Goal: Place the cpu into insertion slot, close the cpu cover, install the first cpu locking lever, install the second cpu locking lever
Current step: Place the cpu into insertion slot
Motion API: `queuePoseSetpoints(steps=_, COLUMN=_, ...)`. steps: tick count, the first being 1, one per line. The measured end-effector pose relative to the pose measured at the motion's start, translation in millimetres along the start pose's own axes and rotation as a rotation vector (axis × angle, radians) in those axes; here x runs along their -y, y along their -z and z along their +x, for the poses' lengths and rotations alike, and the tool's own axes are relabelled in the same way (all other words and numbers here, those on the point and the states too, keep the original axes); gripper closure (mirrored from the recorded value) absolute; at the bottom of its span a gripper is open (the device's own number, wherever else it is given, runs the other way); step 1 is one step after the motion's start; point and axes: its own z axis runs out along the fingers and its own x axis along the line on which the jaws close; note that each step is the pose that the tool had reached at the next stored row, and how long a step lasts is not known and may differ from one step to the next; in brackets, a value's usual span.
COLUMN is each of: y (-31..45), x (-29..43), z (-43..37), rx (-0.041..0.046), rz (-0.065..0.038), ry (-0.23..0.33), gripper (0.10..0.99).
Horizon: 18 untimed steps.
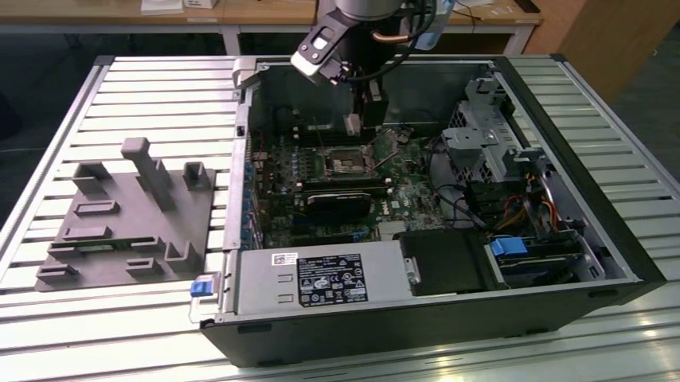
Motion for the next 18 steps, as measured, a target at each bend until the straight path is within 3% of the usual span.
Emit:
queuePoseSetpoints(steps=14, y=-2.4, x=0.2, z=0.0, rx=-0.0002, rz=0.0, ry=0.0, gripper=0.549)
queuePoseSetpoints(steps=15, y=-3.5, x=0.3, z=-0.1, rx=-0.0002, rz=0.001, ry=0.0, gripper=0.549)
queuePoseSetpoints(steps=16, y=-11.5, x=0.9, z=1.3, rx=-0.0003, rz=0.006, ry=-0.001, gripper=0.549)
queuePoseSetpoints(steps=18, y=-15.0, x=1.2, z=1.4, rx=-0.0004, rz=0.006, ry=-0.001, gripper=0.549)
